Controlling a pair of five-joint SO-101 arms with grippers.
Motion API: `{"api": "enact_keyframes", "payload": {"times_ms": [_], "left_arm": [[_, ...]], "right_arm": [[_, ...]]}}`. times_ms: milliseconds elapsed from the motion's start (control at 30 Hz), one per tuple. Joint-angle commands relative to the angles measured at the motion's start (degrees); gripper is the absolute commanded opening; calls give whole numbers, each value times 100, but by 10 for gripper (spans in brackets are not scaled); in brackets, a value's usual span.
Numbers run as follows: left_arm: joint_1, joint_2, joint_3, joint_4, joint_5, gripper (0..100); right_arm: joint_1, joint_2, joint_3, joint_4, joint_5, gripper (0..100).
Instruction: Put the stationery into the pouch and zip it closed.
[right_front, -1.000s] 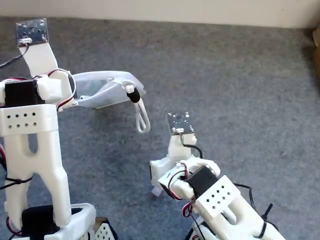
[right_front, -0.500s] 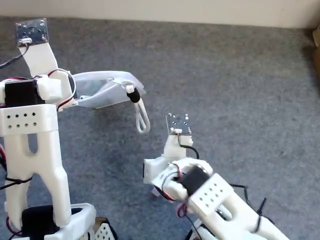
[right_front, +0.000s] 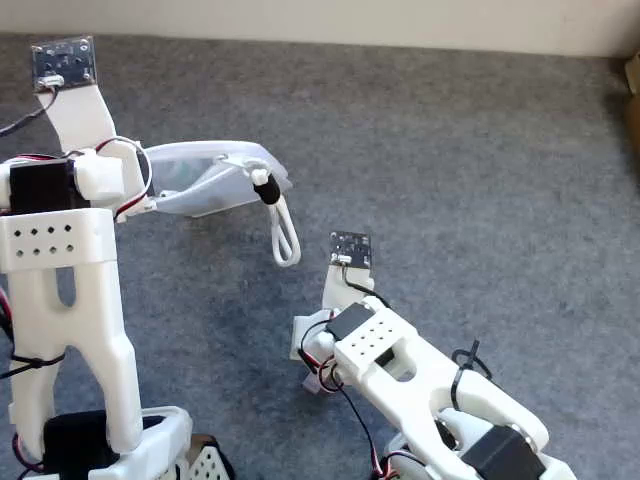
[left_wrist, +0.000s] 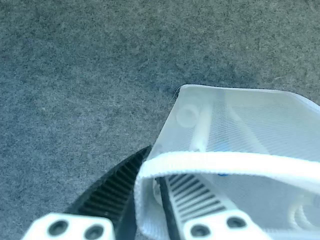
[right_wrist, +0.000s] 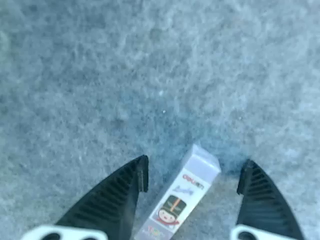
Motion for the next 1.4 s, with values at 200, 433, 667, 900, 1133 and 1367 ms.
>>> {"api": "enact_keyframes", "payload": {"times_ms": [200, 433, 667, 900, 1133, 1367], "left_arm": [[-40, 154, 189, -79, 44, 7], [-40, 154, 189, -79, 44, 7], [-40, 154, 189, -70, 44, 7], [-40, 154, 189, -62, 44, 7], [-40, 154, 189, -53, 44, 7], [-40, 154, 189, -44, 44, 7]], "right_arm": [[66, 189, -224, -154, -9, 48], [75, 189, -233, -136, 448, 3], [75, -611, -110, -75, 492, 3], [75, -2246, 629, -13, 1029, 3], [75, -3846, 1701, -708, 1776, 3], [75, -5552, 2563, -1077, 2242, 3]]}}
